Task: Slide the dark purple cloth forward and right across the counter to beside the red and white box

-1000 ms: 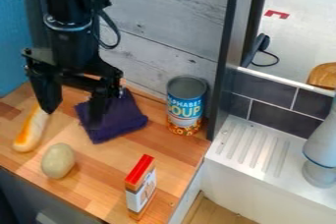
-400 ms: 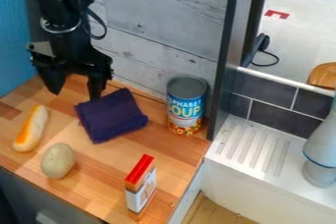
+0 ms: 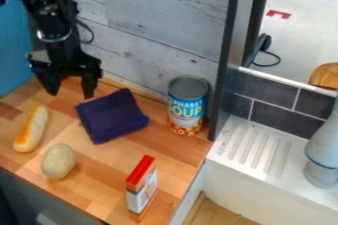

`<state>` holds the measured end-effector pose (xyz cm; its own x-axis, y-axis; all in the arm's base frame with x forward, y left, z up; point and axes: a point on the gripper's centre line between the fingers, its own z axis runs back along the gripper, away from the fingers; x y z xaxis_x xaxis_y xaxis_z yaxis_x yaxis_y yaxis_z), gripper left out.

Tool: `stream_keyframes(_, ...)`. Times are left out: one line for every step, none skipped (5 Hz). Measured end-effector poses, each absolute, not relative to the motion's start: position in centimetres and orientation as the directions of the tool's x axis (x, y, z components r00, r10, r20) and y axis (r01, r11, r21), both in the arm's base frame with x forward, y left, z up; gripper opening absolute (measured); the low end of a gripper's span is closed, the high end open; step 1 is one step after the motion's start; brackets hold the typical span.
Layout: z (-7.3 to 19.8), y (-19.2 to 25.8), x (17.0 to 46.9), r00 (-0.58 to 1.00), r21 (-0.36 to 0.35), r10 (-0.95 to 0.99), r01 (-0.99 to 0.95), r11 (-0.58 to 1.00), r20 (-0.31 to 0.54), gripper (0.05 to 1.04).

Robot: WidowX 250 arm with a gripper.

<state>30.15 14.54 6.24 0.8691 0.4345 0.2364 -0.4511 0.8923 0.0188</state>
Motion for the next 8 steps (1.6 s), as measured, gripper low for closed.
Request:
stream_keyframes(4.1, 15.5, 30.9, 0.856, 0.0, 0.459, -0.473, 0.881, 0.239, 1.001)
stream_keyframes(2.1, 15.3, 31.5, 0.836, -0.036, 0.48, -0.489, 0.871, 0.265, 1.001)
stream_keyframes(1.0, 15.0, 31.8, 0.826, -0.065, 0.482, -0.486, 0.872, 0.292, 1.001)
stream_keyframes(0.2, 14.9, 32.0, 0.821, -0.084, 0.491, -0.489, 0.868, 0.29, 1.001)
stream_keyframes(-0.6, 15.0, 32.0, 0.819, -0.08, 0.502, -0.501, 0.862, 0.278, 1.001)
stream_keyframes(-1.2, 15.2, 32.2, 0.82, -0.063, 0.502, -0.505, 0.861, 0.276, 1.001)
stream_keyframes(-2.0, 15.0, 32.2, 0.818, -0.053, 0.509, -0.515, 0.856, 0.268, 1.001)
stream_keyframes(-2.1, 12.9, 33.0, 0.837, -0.053, 0.472, -0.477, 0.877, 0.277, 1.001)
